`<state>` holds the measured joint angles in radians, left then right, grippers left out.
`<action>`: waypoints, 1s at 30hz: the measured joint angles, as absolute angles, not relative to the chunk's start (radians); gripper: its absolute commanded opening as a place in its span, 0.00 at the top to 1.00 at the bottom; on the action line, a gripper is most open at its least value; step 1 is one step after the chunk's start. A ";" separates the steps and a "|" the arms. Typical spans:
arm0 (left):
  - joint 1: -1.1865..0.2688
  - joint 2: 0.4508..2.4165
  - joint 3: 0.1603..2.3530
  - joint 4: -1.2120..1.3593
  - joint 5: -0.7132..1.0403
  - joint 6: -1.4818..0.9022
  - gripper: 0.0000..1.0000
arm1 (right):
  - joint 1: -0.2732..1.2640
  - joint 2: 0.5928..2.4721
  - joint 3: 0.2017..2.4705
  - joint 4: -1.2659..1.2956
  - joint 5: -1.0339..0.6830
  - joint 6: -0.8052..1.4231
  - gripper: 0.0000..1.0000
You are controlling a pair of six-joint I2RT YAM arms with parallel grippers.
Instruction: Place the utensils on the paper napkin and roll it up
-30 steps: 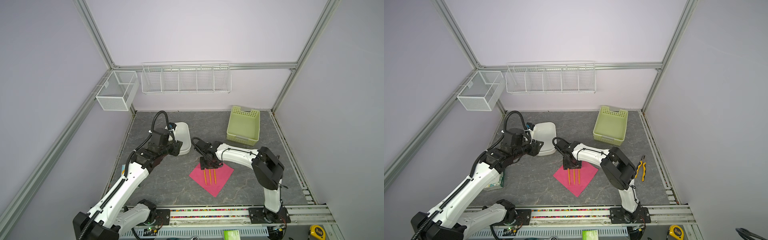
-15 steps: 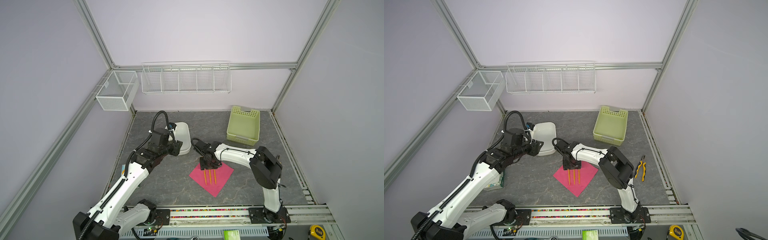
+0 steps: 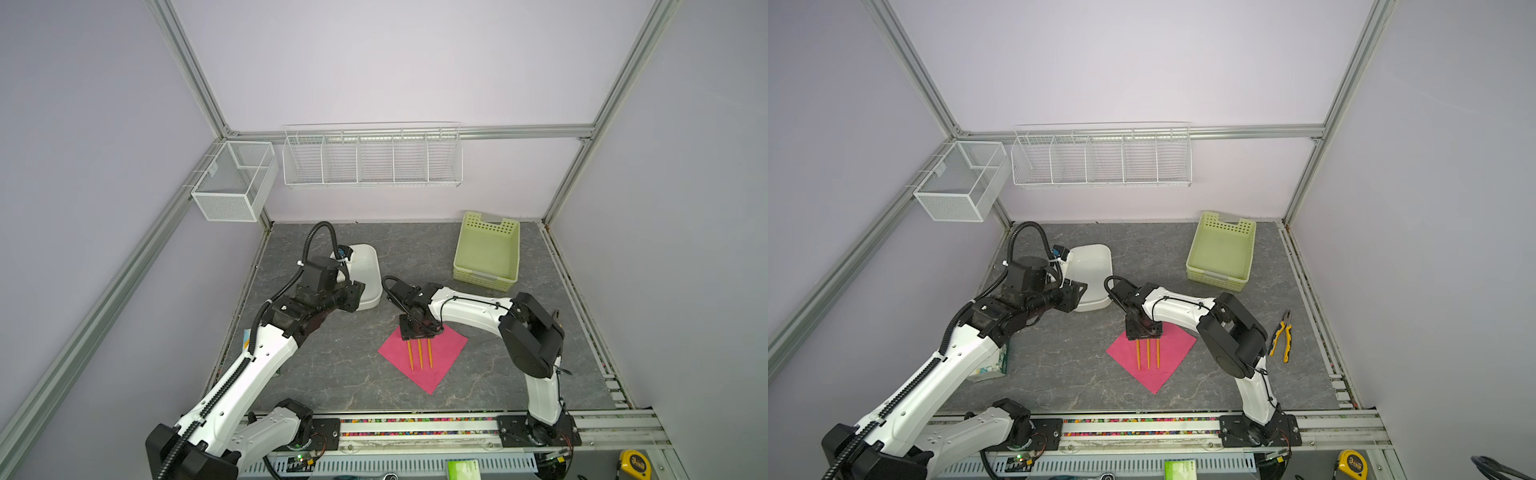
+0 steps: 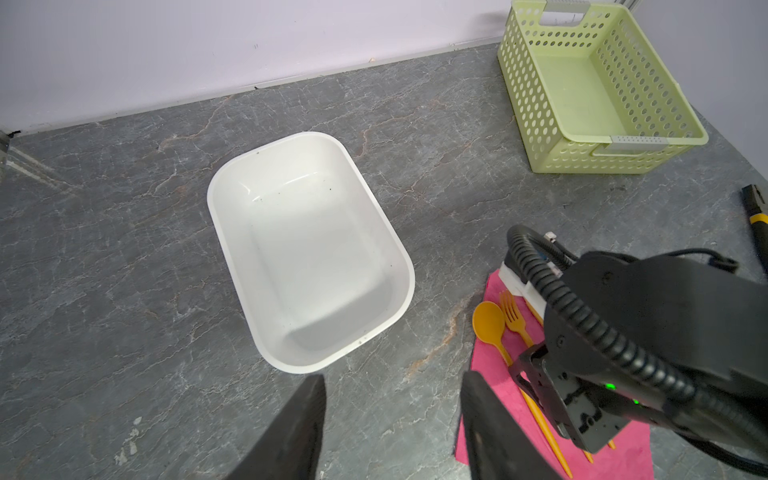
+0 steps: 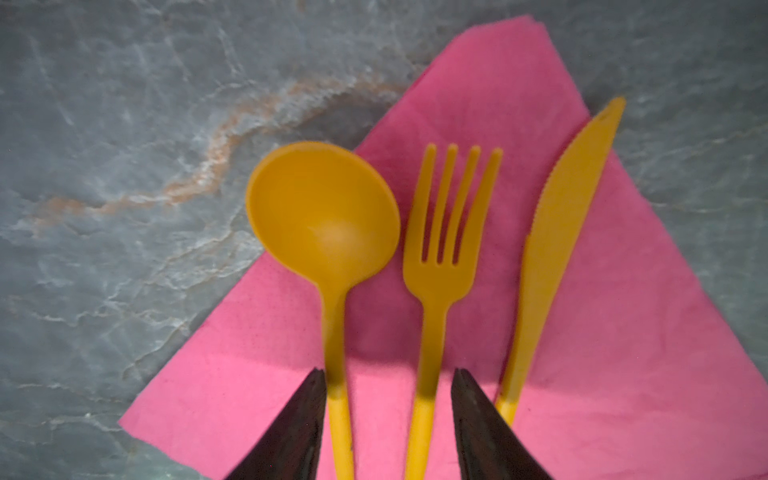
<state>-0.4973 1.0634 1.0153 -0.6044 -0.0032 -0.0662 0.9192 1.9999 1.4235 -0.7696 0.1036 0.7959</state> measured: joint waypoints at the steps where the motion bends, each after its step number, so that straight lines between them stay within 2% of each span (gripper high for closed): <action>1: -0.497 1.063 1.015 -0.604 -0.003 -0.066 0.47 | 0.919 2.000 1.423 -0.770 0.104 0.796 0.49; 14: -0.497 1.063 1.015 -0.604 -0.003 -0.066 0.46 | 0.919 2.000 1.423 -0.770 0.104 0.796 0.55; 30: -0.497 1.063 1.015 -0.604 -0.003 -0.066 0.46 | 0.919 2.000 1.423 -0.770 0.104 0.796 0.58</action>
